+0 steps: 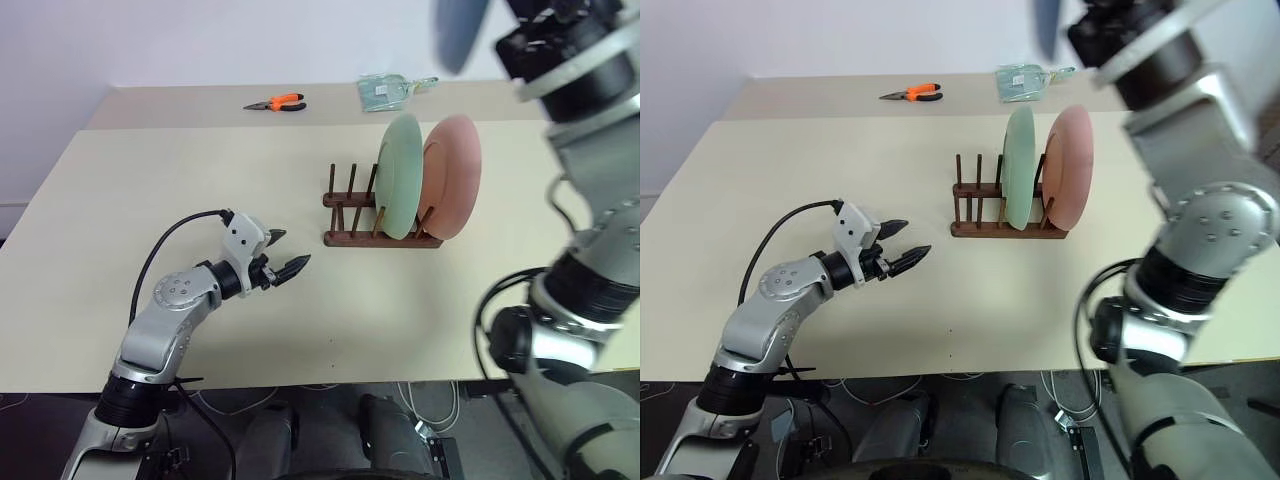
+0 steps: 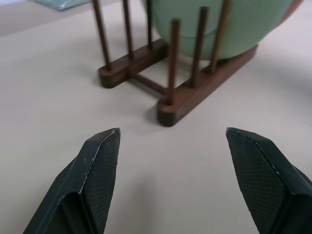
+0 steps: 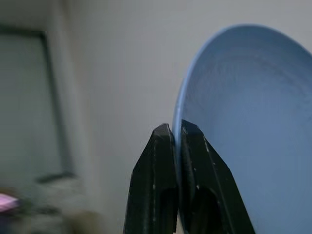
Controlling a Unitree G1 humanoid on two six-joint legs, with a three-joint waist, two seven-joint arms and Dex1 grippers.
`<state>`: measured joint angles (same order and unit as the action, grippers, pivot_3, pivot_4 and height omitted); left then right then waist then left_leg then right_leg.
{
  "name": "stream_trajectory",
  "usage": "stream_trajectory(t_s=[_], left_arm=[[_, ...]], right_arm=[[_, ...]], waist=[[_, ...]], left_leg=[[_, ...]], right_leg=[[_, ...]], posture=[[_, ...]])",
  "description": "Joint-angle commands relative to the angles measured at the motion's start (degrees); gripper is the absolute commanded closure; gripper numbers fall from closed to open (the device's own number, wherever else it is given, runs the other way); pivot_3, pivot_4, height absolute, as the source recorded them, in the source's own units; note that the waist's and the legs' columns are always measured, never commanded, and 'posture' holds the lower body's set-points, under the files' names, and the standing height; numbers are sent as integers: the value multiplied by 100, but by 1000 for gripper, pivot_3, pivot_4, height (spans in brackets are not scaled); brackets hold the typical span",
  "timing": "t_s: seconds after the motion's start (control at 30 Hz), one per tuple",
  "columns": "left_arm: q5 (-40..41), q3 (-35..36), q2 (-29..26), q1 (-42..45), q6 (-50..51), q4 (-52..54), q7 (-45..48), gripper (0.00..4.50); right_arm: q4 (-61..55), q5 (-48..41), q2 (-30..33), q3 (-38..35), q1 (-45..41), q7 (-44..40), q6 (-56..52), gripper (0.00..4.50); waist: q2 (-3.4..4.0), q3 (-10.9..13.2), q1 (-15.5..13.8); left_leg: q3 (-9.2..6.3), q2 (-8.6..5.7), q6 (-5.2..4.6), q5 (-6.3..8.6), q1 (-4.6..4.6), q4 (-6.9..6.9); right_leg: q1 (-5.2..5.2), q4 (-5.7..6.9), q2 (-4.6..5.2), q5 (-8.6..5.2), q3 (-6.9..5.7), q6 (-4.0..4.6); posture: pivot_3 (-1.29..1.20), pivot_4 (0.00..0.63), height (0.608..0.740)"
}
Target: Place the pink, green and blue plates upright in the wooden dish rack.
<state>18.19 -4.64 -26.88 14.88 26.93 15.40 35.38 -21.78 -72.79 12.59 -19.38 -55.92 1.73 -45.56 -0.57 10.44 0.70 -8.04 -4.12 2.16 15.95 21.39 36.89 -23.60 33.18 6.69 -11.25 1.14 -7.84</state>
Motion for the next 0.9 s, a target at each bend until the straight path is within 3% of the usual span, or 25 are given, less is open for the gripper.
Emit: stream_trajectory(t_s=[0.03,0.27,0.77,0.9], left_arm=[[-31,148,-27,-28,-164,83,0,943],[-31,198,14,-194,-140,273,-120,943],[2,198,-5,-239,-66,376,-122,943],[-5,180,-5,-242,-43,404,-125,943]], right_arm=[[240,-744,-652,262,66,1081,106,4479],[491,-411,-1017,816,803,1468,133,4479],[862,-126,-881,772,1152,1612,180,4479],[927,226,-792,802,1092,1547,288,3153]], waist=[[0,-1,1],[5,0,9],[4,-2,28],[5,-2,30]], left_leg=[[0,-1,0,0,1,-1],[16,-7,1,-1,3,-2],[21,-1,1,-1,0,-7],[22,-1,1,-1,0,-7]], right_leg=[[-4,2,0,1,2,0],[-11,8,-1,9,2,-12],[-15,12,-12,10,3,-13],[-15,12,-12,10,3,-13]], posture=[[0,150,740],[0,150,740],[0,150,740],[0,150,740]])
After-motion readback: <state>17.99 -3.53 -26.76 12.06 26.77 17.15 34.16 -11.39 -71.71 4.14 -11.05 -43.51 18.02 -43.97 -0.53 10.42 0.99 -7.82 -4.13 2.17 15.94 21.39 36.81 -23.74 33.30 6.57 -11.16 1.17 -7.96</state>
